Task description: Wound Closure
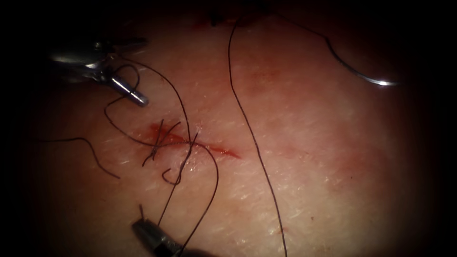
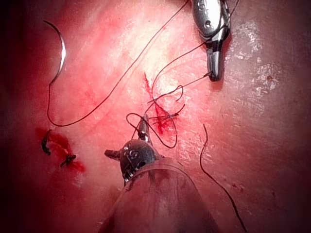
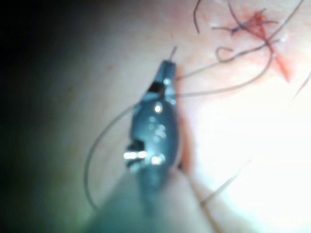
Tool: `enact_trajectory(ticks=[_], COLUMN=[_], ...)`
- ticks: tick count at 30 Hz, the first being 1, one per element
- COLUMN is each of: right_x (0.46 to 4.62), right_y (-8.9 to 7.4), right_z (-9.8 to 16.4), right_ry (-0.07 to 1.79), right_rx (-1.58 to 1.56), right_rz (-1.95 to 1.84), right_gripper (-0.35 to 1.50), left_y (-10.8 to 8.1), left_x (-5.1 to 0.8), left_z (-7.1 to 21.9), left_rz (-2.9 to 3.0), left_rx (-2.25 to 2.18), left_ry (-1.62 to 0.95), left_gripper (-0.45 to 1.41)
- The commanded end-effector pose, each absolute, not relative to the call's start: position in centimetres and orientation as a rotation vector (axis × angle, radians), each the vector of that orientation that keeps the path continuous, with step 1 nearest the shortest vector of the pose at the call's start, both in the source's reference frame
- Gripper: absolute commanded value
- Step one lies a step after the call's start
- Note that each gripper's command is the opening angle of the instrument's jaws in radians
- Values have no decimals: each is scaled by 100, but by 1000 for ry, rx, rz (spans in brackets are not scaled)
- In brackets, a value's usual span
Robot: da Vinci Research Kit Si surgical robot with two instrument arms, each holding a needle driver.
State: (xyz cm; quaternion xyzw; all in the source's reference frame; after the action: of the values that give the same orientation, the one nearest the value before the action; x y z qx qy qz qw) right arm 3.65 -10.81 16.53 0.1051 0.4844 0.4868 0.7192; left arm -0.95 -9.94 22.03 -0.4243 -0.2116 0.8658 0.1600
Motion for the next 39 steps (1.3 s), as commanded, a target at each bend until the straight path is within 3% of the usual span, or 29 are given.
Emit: enact_trajectory(ticks=[1,5,16,31,39], right_x=[375,374,375,375,374], right_y=[-1097,-1098,-1098,-1099,-1099], right_z=[1651,1650,1651,1650,1650], right_ry=[1071,1071,1071,1081,1084], right_rx=[242,242,241,242,242], right_rz=[1079,1078,1077,1075,1075], right_gripper=[-35,-35,-35,-35,-35], left_y=[-1007,-1007,-1016,-1008,-1015], left_x=[-109,-123,-112,-132,-131], left_z=[2207,2226,2229,2242,2247], left_rz=[2509,2688,2967,3017,3056], left_rx=[-1217,-1133,-1179,-1172,-1139], left_ry=[-599,-589,-535,-472,-484], left_gripper=[87,54,32,42,35])
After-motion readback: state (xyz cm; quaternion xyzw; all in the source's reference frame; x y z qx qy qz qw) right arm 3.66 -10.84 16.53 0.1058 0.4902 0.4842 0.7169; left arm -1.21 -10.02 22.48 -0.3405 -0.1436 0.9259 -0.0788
